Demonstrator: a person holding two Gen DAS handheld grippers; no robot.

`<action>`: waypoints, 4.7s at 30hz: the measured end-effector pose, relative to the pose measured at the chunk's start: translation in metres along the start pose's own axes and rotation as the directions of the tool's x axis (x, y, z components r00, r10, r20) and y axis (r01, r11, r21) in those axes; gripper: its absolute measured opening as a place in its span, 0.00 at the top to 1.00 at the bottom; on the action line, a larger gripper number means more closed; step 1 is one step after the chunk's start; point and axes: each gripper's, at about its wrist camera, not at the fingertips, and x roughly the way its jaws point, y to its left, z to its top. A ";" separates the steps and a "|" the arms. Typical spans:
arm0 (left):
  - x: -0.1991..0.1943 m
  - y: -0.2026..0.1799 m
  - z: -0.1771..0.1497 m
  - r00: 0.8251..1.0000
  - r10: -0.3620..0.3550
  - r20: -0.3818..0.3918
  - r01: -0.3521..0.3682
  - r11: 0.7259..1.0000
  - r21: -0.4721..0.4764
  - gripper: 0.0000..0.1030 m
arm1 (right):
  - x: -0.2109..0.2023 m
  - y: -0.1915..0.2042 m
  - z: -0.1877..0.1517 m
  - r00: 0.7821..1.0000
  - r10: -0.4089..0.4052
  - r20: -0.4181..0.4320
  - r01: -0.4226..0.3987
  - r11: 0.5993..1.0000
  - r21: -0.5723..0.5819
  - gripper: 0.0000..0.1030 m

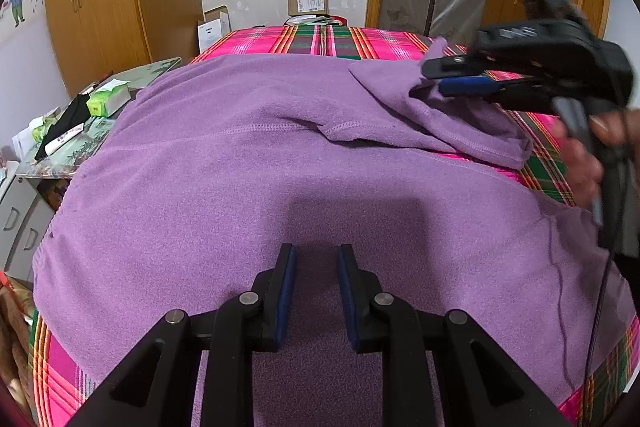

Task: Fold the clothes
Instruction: 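Grasp the lilac garment's folded sleeve with the right gripper, then pull the held sleeve outward across the bed with the right gripper, then lay the sleeve on the bed and open the right gripper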

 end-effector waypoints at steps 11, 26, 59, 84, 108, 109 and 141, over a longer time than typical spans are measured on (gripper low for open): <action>0.001 0.000 0.000 1.000 -0.001 0.000 0.001 1.000 -0.004 0.79 | 0.015 -0.023 0.020 0.998 -0.041 0.039 0.036 0.994 0.108 0.97; 0.003 0.000 0.001 1.000 0.007 0.000 -0.007 1.000 0.002 0.79 | -0.193 -0.113 0.034 0.874 -0.312 0.373 0.266 0.949 0.170 0.97; 0.002 -0.004 -0.001 1.000 0.031 0.001 -0.031 0.999 0.022 0.78 | -0.246 -0.310 -0.040 0.905 -0.238 0.353 -0.036 0.783 0.621 0.68; 0.000 -0.004 -0.003 0.999 0.038 0.002 -0.038 0.999 0.027 0.78 | -0.272 -0.342 -0.048 0.869 -0.415 0.269 0.147 0.737 0.660 0.68; 0.058 -0.126 0.109 0.983 -0.185 -0.016 0.182 0.946 0.266 0.80 | -0.179 -0.265 0.039 0.889 -0.458 0.013 0.446 0.858 -0.256 0.66; 0.063 -0.128 0.109 0.982 -0.185 -0.024 0.185 0.946 0.267 0.80 | -0.179 -0.265 0.040 0.889 -0.458 0.012 0.444 0.853 -0.274 0.66; 0.089 -0.145 0.101 0.980 -0.196 -0.042 0.198 0.920 0.337 0.84 | -0.208 -0.274 0.055 0.871 -0.464 0.161 0.488 0.854 -0.181 0.68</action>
